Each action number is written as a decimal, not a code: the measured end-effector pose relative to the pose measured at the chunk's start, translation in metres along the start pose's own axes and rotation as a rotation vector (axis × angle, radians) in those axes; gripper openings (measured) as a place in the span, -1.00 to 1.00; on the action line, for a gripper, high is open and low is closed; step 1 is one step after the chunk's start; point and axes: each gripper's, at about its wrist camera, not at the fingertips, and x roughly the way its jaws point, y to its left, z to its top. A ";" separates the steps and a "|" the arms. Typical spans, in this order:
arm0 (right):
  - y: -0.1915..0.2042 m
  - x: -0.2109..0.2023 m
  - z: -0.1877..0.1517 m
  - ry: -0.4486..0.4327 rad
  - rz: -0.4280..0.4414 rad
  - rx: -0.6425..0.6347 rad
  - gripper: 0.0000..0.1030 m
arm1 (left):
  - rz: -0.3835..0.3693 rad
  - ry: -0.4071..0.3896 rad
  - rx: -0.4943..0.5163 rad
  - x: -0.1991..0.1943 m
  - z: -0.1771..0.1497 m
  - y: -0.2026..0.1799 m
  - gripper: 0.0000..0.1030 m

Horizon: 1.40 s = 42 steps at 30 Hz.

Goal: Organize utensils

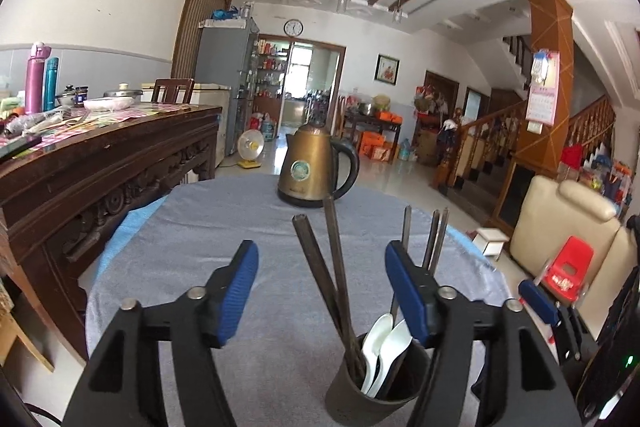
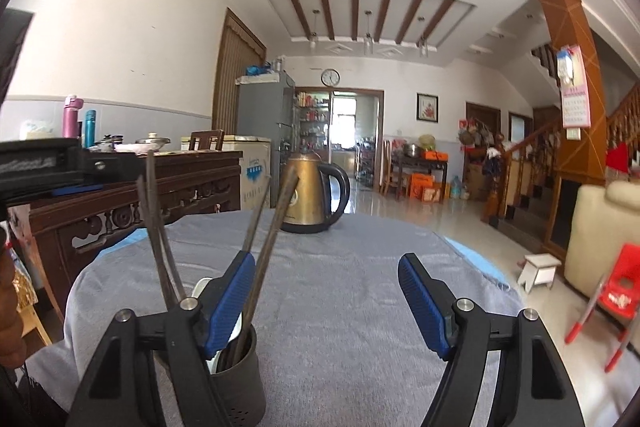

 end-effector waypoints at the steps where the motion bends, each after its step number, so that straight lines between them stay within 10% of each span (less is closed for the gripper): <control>1: -0.001 0.001 0.000 0.010 0.002 0.009 0.50 | 0.018 0.015 0.009 0.001 0.000 -0.001 0.40; 14: -0.015 0.018 0.008 0.194 0.039 0.105 0.50 | 0.213 0.198 0.073 0.009 -0.006 0.008 0.52; 42: -0.024 0.000 0.026 0.334 0.124 0.175 0.53 | 0.358 0.334 0.113 0.006 -0.004 -0.006 0.63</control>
